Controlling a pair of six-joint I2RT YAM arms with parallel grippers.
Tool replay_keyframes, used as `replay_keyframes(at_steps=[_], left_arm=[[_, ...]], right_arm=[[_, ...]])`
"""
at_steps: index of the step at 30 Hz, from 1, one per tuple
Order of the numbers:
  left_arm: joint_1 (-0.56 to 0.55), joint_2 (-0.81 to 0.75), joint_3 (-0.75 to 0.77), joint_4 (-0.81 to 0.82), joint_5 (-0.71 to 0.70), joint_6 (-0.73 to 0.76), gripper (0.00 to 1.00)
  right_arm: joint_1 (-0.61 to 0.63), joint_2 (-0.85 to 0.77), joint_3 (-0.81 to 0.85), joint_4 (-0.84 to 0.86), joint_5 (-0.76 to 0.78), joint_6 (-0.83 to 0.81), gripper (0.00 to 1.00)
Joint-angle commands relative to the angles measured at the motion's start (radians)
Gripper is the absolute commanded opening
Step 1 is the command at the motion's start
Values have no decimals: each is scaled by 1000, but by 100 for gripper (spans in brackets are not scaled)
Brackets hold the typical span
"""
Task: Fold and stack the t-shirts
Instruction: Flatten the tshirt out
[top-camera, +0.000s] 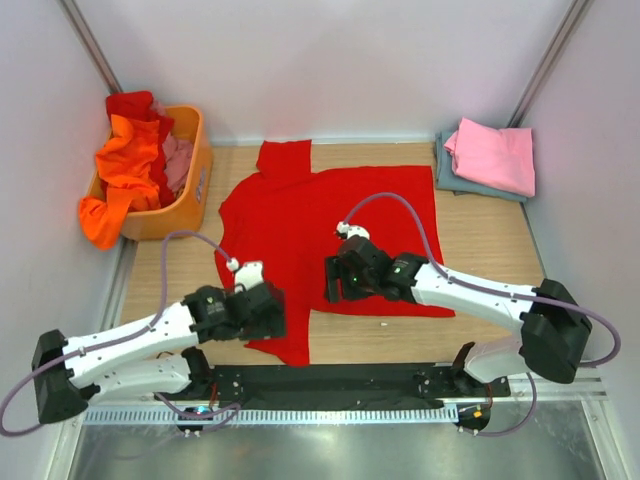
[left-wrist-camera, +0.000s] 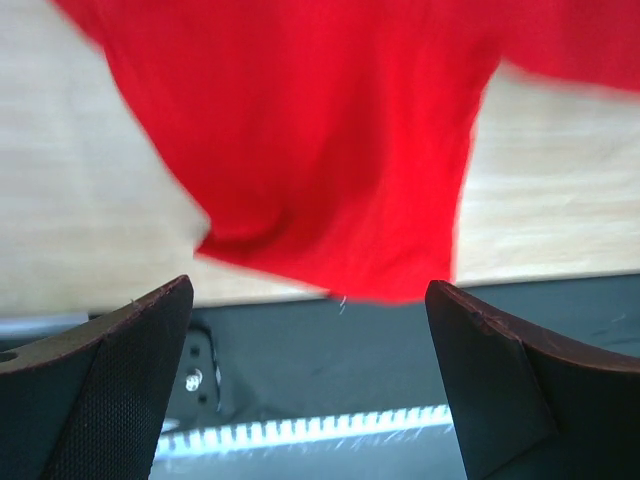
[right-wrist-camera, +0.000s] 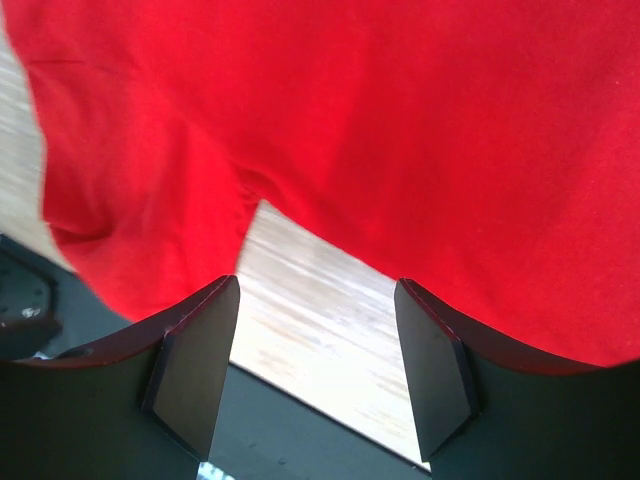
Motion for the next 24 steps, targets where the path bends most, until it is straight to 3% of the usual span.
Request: replay_keyframes(at_steps=[1,4,12,24], left_arm=[[-220,17,-36,-164,-136,-413,100],[-342,58,-23,-207,-182,-561,100],[-440,223,8,-235,-238,-715,100],[-439,-20,-193,-85,-321,-756,100]], right_arm=[[1,23,-7,43,28,-31,70],[1,19,-19,53,31,-46,71],[-1,6,-42,37,42,-80,71],[1,-44,-114,43,56,-60,72]])
